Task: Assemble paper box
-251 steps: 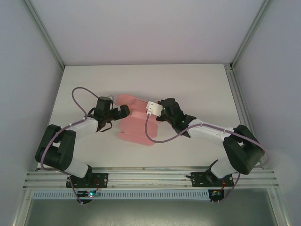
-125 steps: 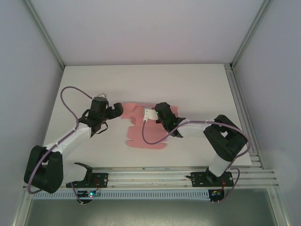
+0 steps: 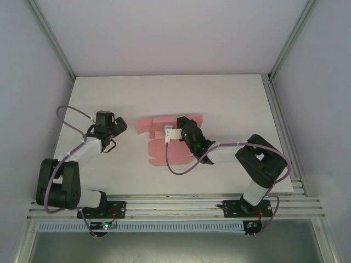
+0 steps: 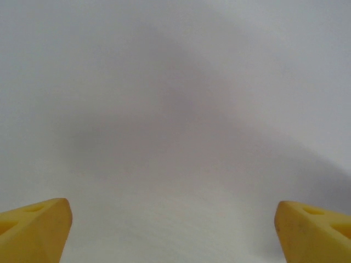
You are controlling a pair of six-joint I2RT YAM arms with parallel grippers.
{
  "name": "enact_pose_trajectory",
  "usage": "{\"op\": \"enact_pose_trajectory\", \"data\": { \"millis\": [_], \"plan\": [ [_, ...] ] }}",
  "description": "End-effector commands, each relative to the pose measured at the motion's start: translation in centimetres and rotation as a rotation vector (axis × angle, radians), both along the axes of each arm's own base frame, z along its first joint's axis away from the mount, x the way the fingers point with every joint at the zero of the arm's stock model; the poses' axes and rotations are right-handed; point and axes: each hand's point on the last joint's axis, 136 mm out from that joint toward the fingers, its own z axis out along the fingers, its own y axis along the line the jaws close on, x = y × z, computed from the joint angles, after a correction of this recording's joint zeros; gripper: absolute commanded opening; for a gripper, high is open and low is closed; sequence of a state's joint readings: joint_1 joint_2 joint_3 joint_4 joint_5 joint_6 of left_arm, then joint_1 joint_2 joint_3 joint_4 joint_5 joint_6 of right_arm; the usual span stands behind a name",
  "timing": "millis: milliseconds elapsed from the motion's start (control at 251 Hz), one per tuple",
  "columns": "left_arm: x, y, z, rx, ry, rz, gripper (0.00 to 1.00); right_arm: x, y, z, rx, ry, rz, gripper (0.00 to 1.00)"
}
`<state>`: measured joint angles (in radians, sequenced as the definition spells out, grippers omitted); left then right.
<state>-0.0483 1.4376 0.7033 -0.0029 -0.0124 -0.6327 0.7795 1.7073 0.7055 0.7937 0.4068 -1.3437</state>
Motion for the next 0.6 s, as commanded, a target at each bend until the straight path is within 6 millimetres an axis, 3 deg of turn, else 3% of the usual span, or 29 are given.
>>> {"op": "enact_pose_trajectory", "data": {
  "millis": [0,180,355,423,595],
  "plan": [
    [4.1,-3.6,3.3,-0.066,-0.186,-0.222,0.85,-0.3,0.8,0.0,0.010,-0.052,0.026,0.00],
    [4.8,-8.5,2.9,-0.175,-0.288,-0.504,0.78,-0.3,0.6,-0.9,0.021,-0.045,0.006,0.00],
    [2.8,-13.0,2.3,-0.213,-0.312,-0.717,0.70,-0.7,0.3,-1.3,0.021,0.008,0.007,0.00],
    [1.6,-14.0,1.9,-0.175,-0.304,-0.762,0.65,-0.9,0.1,-1.8,0.003,0.023,0.004,0.00],
    [-0.5,-14.6,1.1,-0.109,-0.299,-0.741,0.64,-1.1,-1.2,-2.6,-0.040,0.057,-0.044,0.00]
  ]
}}
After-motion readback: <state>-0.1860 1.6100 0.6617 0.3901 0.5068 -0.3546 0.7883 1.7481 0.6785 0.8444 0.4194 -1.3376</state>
